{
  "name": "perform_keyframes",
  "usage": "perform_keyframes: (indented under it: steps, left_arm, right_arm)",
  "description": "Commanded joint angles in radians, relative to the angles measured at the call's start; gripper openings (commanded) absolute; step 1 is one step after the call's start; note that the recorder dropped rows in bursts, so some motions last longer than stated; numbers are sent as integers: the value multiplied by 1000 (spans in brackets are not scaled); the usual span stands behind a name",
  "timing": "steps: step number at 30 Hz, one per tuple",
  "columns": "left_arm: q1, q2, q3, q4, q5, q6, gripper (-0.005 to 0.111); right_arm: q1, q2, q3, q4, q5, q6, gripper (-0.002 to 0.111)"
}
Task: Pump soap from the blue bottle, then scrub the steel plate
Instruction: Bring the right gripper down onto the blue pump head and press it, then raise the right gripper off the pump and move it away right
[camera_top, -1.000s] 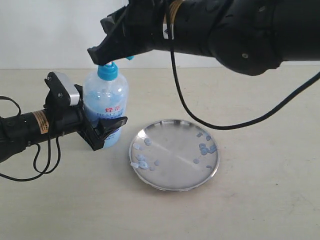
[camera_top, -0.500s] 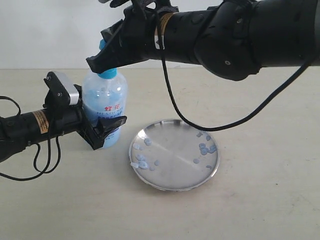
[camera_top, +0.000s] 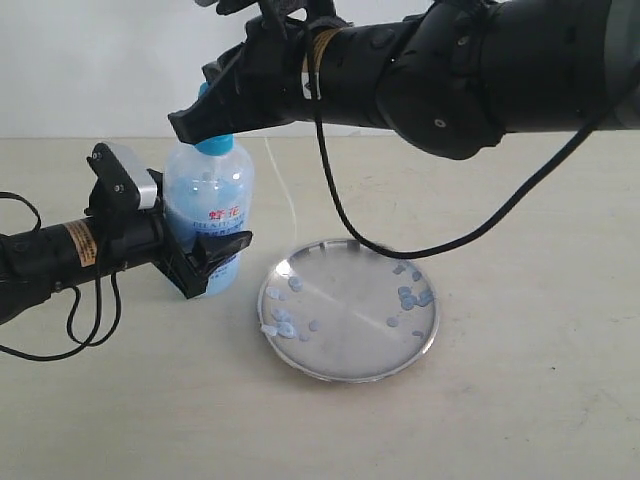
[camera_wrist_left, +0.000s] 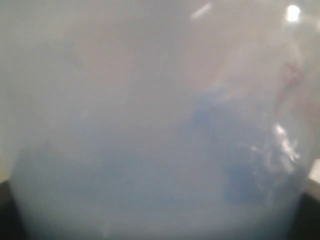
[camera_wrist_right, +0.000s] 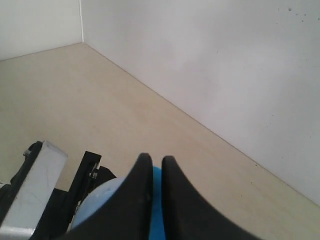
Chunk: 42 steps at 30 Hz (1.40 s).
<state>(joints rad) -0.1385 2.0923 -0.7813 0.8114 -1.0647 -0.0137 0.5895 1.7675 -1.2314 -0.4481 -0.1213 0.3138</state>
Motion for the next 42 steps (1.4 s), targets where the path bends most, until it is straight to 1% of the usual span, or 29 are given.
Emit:
perform_keyframes:
  steps: [1, 5, 6, 7, 8, 10, 12, 14, 17, 23, 26, 29, 31, 32, 34, 36, 39, 41, 42]
  left_arm:
    - [-2, 14, 9, 54, 109, 30, 4]
    - [-2, 14, 9, 30, 92, 14, 4]
    - [-2, 14, 9, -6, 77, -17, 4]
    - [-2, 14, 9, -47, 62, -53, 4]
    - [-2, 14, 9, -129, 26, -107, 4]
    - [-2, 16, 9, -194, -12, -133, 4]
    - [-2, 26, 9, -225, -57, -158, 4]
    - [-2, 40, 9, -211, -86, -215, 4]
    - [-2, 61, 9, -175, -92, -267, 4]
    - [-2, 68, 12, -141, -156, -372, 4]
    - [-2, 68, 12, -124, -156, -380, 4]
    - [-2, 68, 12, -124, -156, -372, 5]
    - [-2, 68, 12, -117, -122, -339, 9]
    - [-2, 68, 12, -115, -84, -318, 14]
    - [-2, 68, 12, -112, -30, -288, 26]
    - [-2, 68, 12, -112, -16, -257, 45]
    - [-2, 68, 12, -116, -36, -255, 67]
    - [-2, 68, 12, -119, -36, -255, 74]
    - [-2, 68, 12, -119, -36, -255, 75]
  right_arm:
    - [1, 20, 45, -14, 95, -27, 0]
    - [-1, -78, 45, -1, -45, -128, 0]
    - [-1, -112, 45, 11, -58, -154, 0]
    - [-1, -156, 45, 43, -54, -197, 0]
    - [-1, -214, 45, 88, -23, -262, 0]
    - [-1, -284, 45, 99, 22, -319, 0]
    - [-1, -348, 45, 99, 54, -362, 0]
    - [-1, -402, 45, 99, 82, -411, 0]
    - [-1, -488, 45, 99, 143, -451, 0]
    - [-1, -650, 62, 92, 369, -435, 0]
    - [-1, -708, 155, 65, 412, -414, 0]
    - [-1, -759, 276, 36, 414, -351, 0]
    - [-1, -811, 360, -1, 378, -263, 0]
    - [-1, -847, 392, -12, 344, -222, 0]
    - [-1, -940, 470, -14, 267, -168, 0]
    - [-1, -1049, 548, -12, 226, -123, 0]
    - [-1, -1201, 673, -8, 266, -27, 0]
    - [-1, -1283, 757, -6, 310, 63, 0]
    - [-1, -1321, 806, -6, 317, 119, 0]
